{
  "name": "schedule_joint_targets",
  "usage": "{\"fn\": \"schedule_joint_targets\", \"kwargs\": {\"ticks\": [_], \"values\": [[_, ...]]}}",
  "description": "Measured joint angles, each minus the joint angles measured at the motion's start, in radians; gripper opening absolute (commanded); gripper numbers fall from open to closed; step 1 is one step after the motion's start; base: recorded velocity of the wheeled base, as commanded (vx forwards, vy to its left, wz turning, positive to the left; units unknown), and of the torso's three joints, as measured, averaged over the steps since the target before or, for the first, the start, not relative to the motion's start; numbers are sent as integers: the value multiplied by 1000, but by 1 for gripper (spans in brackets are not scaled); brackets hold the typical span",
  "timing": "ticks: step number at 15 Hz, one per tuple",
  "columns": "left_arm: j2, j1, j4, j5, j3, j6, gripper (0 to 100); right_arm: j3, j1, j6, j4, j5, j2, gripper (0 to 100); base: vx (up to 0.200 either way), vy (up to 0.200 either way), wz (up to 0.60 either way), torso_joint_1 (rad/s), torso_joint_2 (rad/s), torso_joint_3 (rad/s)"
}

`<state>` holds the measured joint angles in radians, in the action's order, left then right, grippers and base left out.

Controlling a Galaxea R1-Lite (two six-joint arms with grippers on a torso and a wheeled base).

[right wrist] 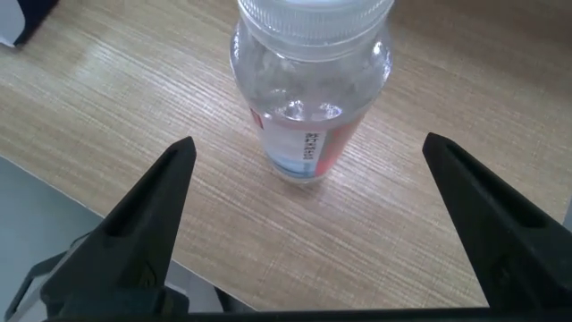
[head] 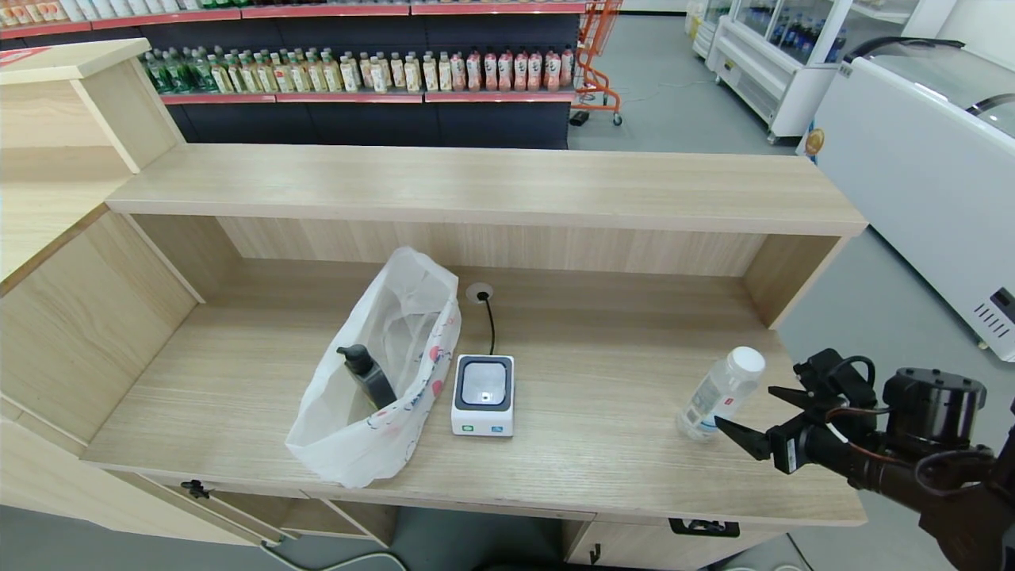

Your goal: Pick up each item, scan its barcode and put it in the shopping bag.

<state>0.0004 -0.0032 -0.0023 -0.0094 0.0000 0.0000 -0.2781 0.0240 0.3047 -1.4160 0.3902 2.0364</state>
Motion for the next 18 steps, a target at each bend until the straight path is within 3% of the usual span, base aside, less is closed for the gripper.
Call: {"fn": "schedule_joint_targets", "kwargs": {"ticks": [18], "values": [[0, 0, 0, 0, 0, 0, 100, -73, -54, -2, -119, 16, 140, 100, 0, 0, 0, 0, 0, 0]]}}
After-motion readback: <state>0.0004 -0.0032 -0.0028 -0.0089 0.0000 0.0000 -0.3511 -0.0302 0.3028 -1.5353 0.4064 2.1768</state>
